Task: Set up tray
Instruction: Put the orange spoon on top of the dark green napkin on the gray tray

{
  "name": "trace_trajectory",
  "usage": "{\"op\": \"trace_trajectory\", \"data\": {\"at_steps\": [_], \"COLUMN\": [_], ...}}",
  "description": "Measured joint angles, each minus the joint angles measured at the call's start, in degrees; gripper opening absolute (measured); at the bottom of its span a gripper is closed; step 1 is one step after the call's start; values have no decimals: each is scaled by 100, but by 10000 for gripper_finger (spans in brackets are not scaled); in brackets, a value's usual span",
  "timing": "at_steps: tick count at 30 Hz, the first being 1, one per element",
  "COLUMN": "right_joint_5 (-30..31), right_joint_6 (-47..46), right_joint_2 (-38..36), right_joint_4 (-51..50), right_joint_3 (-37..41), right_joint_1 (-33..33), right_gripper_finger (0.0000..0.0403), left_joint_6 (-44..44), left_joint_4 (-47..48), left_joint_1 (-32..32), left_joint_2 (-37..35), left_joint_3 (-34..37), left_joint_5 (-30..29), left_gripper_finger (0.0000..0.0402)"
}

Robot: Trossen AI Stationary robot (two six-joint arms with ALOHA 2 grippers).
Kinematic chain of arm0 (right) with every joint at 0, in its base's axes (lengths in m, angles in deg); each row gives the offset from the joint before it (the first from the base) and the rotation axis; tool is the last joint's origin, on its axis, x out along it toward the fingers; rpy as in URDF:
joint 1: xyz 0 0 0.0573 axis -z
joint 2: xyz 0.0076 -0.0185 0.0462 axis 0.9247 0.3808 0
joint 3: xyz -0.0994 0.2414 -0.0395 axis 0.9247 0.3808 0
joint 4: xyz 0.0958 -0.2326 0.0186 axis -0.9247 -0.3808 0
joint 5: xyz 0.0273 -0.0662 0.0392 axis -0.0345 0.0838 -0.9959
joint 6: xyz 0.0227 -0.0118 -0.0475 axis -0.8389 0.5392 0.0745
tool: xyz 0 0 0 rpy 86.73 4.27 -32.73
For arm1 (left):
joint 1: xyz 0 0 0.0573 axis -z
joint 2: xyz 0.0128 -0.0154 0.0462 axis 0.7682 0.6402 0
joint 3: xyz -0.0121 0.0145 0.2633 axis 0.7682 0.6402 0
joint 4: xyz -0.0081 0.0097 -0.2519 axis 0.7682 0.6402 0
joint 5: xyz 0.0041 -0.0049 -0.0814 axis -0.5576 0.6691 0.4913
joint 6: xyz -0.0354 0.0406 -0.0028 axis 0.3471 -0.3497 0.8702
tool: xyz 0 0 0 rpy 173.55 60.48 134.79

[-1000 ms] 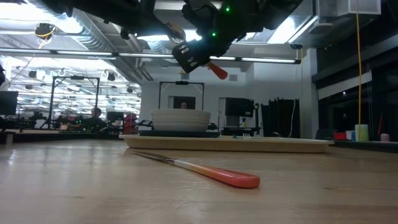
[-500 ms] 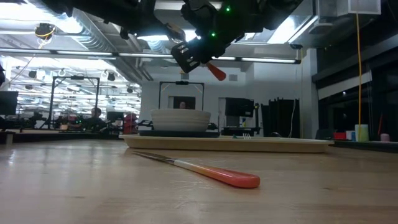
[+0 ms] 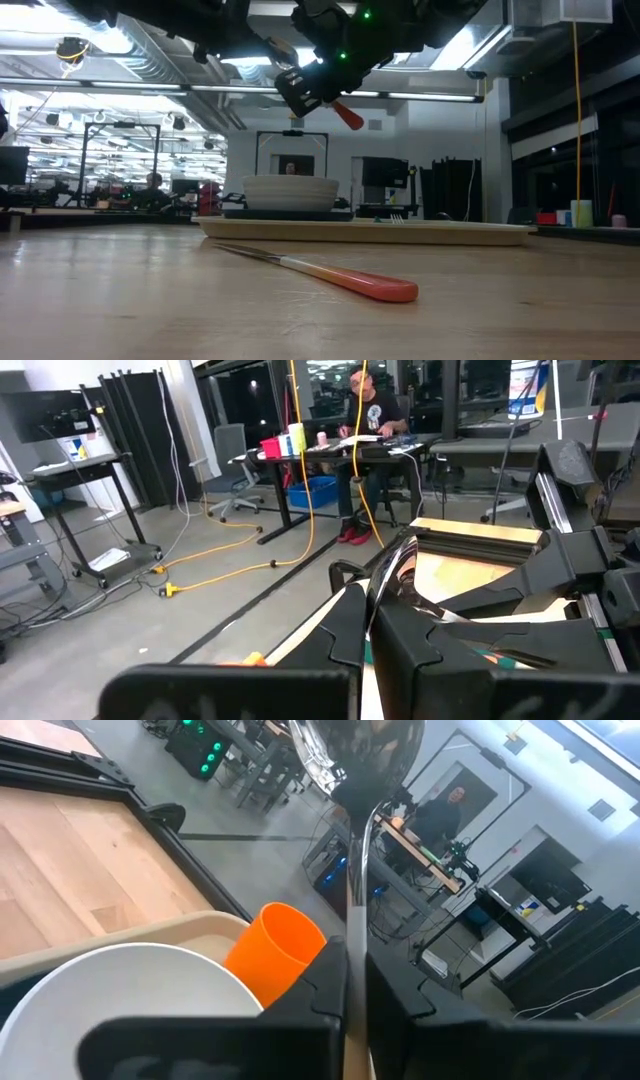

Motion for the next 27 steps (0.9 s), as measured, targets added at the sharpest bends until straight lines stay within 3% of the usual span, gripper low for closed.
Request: {"op": "trace_trajectory", "data": {"at_steps": [14,27], "right_joint_5": [24,-1], "right_joint_6": [-4,0], "right_joint_2": [1,-8], "right_joint_4": [-4,24], "right_joint_3": [0,0], "right_joint_1": [-9,-17], "right_gripper_finger": [21,10], "left_joint_6": [0,-92], "left_joint_4": [45,454], "left_joint_1": [17,26], "left_joint_2": [-16,-103], "left_joint_3": [0,0], "left_joint_5": [140,542], "left_gripper_finger": [10,113]}}
